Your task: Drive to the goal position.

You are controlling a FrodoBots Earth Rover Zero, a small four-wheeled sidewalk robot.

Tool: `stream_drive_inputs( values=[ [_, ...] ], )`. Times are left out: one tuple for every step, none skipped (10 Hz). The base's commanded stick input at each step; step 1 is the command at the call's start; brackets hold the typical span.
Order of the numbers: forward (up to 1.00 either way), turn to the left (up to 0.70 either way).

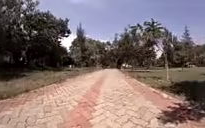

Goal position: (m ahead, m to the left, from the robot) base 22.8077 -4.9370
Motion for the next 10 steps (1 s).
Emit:
stream_drive_inputs(
  values=[
    [0.7, 0.0],
    [0.7, 0.0],
    [0.7, 0.0],
    [0.7, 0.0],
    [0.7, 0.0],
    [0.7, -0.1],
    [0.7, -0.28],
    [0.7, -0.23],
    [0.7, -0.05],
    [0.7, 0.0]
  ],
)
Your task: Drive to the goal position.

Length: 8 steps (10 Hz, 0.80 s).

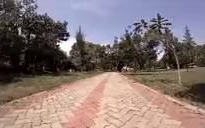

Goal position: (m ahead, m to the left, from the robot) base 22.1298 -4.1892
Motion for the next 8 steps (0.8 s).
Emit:
stream_drive_inputs(
  values=[
    [0.7, 0.0],
    [0.7, 0.0],
    [0.7, 0.0],
    [0.7, 0.0],
    [0.7, 0.0],
    [0.7, 0.0],
    [0.7, 0.0],
    [0.7, 0.0]
  ],
)
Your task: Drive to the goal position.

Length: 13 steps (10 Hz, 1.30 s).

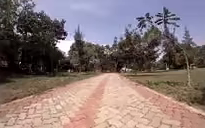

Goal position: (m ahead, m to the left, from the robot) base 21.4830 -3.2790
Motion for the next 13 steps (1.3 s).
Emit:
stream_drive_inputs(
  values=[
    [0.7, 0.0],
    [0.7, -0.29],
    [0.7, -0.34],
    [0.7, -0.35],
    [0.7, -0.35],
    [0.7, 0.0],
    [0.7, 0.0],
    [0.7, 0.0],
    [0.7, 0.0],
    [0.7, -0.08],
    [0.7, -0.2],
    [0.7, -0.35],
    [0.7, -0.35]
  ],
)
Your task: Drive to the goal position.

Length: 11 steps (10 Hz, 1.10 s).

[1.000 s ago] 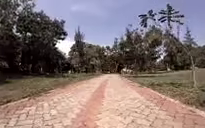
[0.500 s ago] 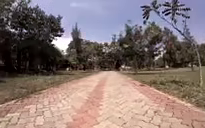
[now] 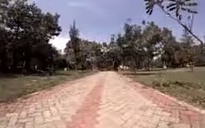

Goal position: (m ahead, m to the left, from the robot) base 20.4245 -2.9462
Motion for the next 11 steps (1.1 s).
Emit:
stream_drive_inputs(
  values=[
    [0.7, 0.0],
    [0.7, 0.0],
    [0.7, 0.0],
    [0.7, 0.0],
    [0.7, 0.0],
    [0.7, 0.0],
    [0.7, 0.0],
    [0.7, 0.0],
    [0.7, 0.0],
    [0.7, -0.35],
    [0.7, -0.35]
  ],
)
